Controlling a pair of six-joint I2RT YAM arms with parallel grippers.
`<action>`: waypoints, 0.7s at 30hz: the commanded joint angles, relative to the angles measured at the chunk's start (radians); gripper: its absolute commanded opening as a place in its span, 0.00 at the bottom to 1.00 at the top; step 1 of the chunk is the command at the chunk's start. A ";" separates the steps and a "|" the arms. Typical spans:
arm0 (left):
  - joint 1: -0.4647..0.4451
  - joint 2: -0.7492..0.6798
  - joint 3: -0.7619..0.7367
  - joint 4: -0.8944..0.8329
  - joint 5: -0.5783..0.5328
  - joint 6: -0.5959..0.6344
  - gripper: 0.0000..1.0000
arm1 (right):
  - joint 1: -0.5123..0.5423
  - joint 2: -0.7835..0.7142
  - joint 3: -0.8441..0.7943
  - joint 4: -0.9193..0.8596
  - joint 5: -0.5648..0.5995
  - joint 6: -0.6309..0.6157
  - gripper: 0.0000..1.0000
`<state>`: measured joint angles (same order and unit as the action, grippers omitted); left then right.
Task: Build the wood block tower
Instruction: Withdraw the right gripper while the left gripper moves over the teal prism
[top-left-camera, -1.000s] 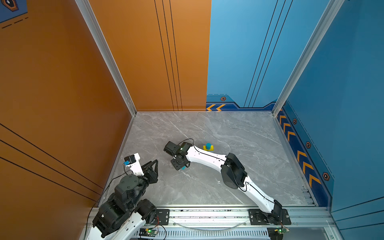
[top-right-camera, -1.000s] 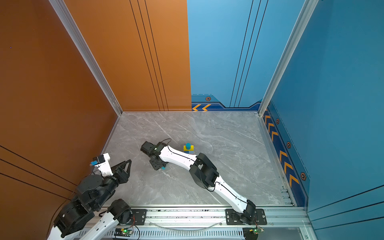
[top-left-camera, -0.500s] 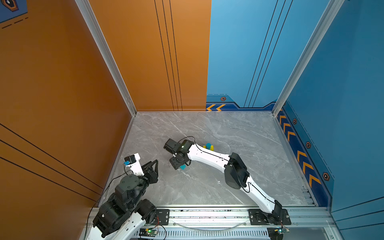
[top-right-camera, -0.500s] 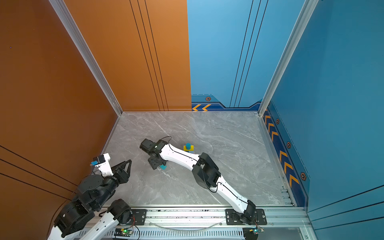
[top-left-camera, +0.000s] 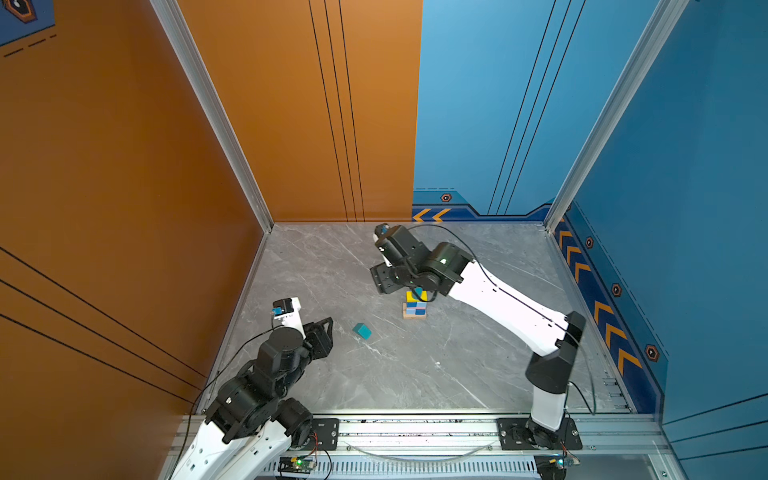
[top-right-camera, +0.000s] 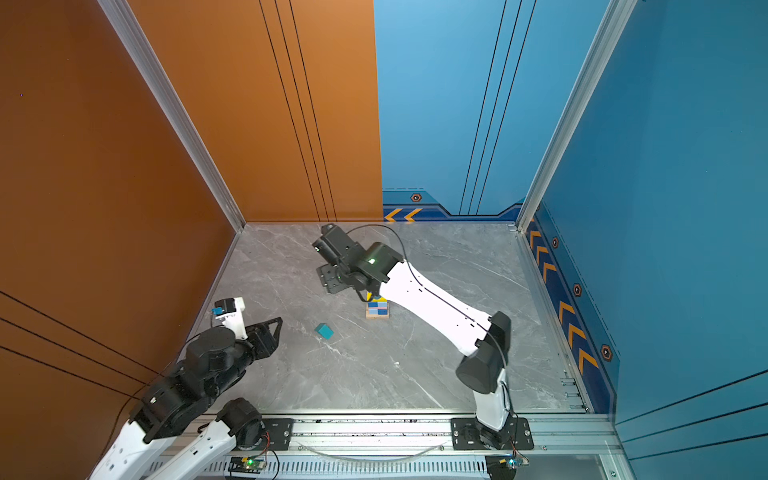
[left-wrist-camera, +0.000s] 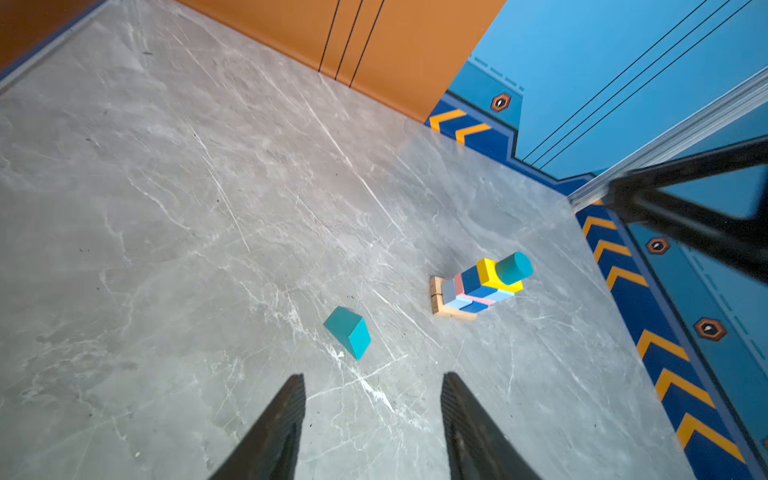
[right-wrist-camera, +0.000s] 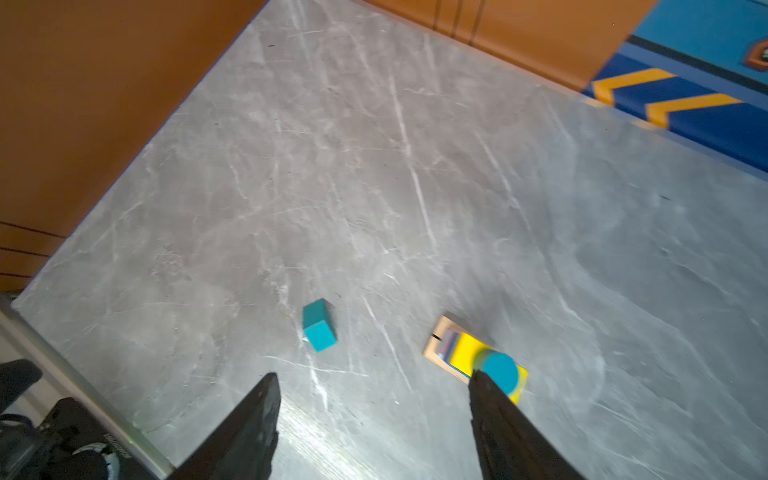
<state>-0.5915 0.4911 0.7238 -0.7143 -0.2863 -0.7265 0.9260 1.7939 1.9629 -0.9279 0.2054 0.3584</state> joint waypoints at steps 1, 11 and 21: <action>-0.007 0.110 0.064 -0.046 0.086 -0.040 0.59 | -0.081 -0.147 -0.224 0.112 0.024 0.034 0.73; 0.077 0.487 0.152 -0.095 0.290 -0.187 0.66 | -0.336 -0.507 -0.688 0.334 -0.092 0.103 0.68; 0.125 0.765 0.227 -0.064 0.342 -0.281 0.70 | -0.571 -0.567 -0.851 0.432 -0.297 0.119 0.67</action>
<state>-0.4774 1.1980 0.8989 -0.7753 0.0109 -0.9779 0.3878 1.2366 1.1362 -0.5476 -0.0051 0.4606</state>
